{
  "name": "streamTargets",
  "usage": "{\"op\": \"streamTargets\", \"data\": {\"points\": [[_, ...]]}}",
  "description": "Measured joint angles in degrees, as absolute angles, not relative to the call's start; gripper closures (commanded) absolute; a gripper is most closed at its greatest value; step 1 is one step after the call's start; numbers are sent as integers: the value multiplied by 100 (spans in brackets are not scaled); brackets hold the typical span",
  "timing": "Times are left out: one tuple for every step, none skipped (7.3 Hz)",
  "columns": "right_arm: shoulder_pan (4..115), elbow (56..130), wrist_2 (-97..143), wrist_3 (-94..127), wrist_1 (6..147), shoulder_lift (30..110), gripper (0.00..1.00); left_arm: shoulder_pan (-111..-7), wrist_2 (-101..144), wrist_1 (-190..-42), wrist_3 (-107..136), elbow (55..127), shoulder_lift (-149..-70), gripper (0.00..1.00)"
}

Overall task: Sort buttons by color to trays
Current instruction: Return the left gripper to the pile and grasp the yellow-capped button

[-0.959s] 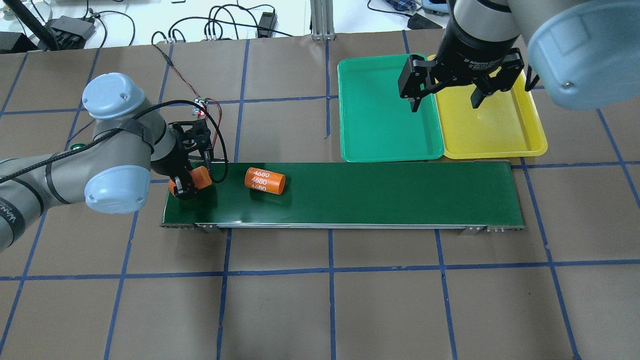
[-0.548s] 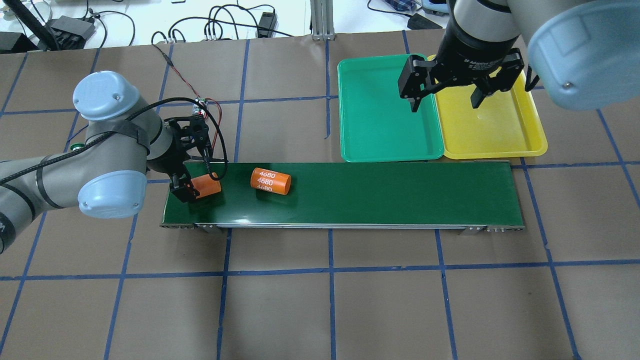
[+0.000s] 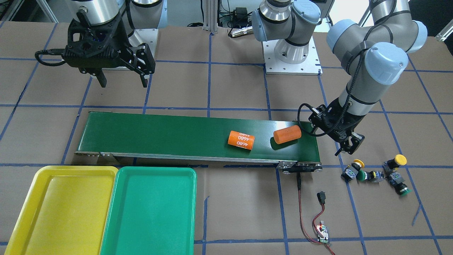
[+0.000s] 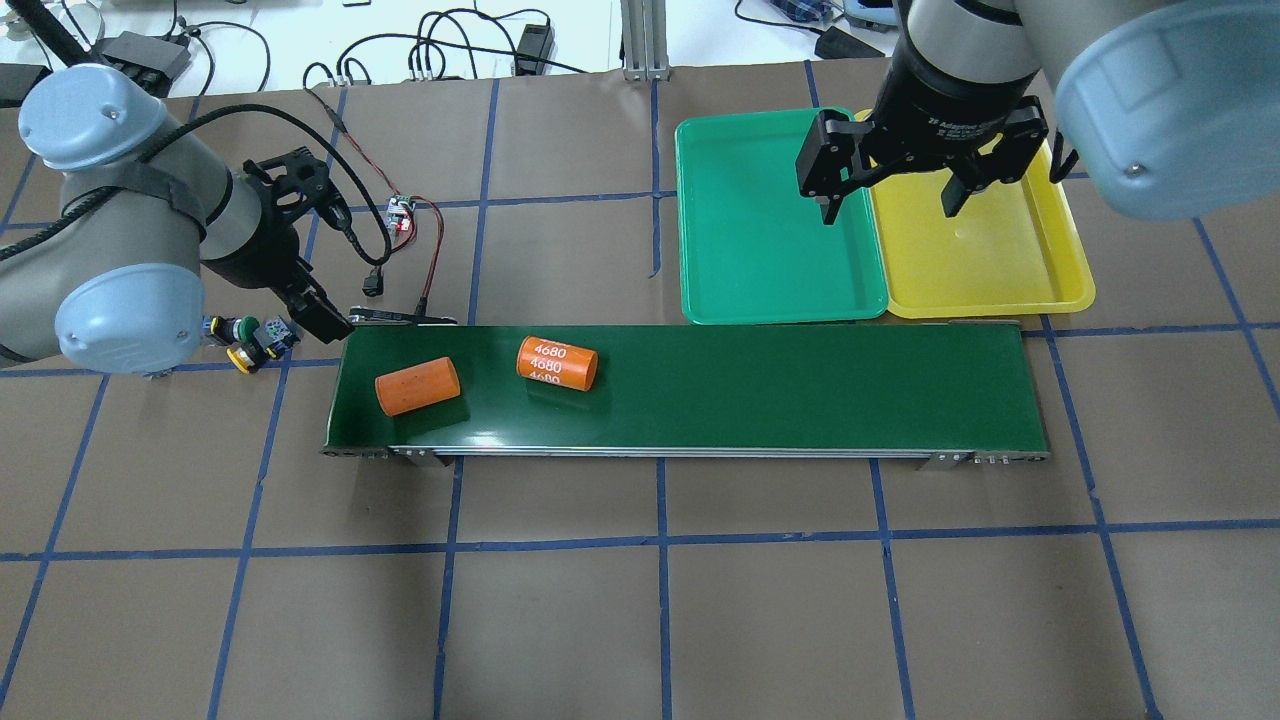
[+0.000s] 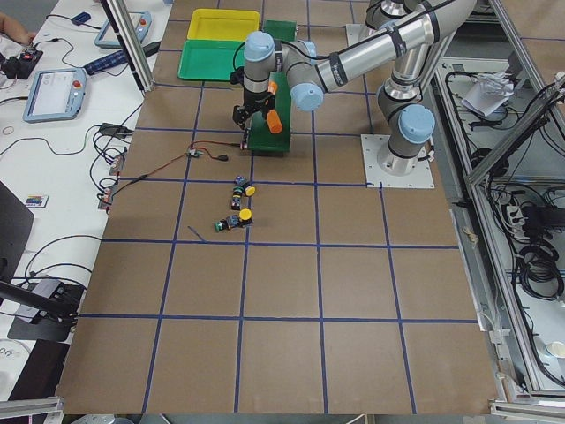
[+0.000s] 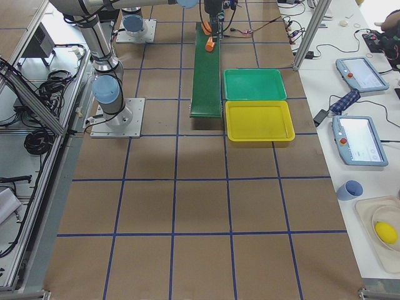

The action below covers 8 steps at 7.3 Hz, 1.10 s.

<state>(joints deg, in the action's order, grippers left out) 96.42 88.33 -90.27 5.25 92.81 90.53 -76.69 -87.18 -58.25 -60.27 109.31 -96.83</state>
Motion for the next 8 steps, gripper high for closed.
{"op": "streamTargets", "data": {"points": [[9642, 8833, -9026, 524, 9281, 9053, 0, -7551, -8737, -5861, -5189, 10871, -9735, 0], [9641, 8833, -9026, 526, 9281, 9053, 0, -7328, -8752, -5912, -4532, 10844, -9795, 0], [9641, 8833, -9026, 525, 9281, 9053, 0, -6938, -8786, -5997, -4182, 10811, -9866, 0], [9641, 8833, -9026, 521, 9281, 9053, 0, -6532, -8872, -6056, -4044, 10724, -9975, 0], [9641, 8833, -9026, 521, 9281, 9053, 0, -6213, -8995, -6081, -3975, 10516, -10158, 0], [9641, 8833, -9026, 523, 9281, 9053, 0, -6020, -9080, -6099, -3832, 10259, -10371, 0], [9641, 8833, -9026, 523, 9281, 9053, 0, -5882, -9117, -6115, -3563, 10061, -10574, 0], [9642, 8833, -9026, 523, 9283, 9053, 0, -5746, -9124, -6107, -3322, 9963, -10724, 0]]}}
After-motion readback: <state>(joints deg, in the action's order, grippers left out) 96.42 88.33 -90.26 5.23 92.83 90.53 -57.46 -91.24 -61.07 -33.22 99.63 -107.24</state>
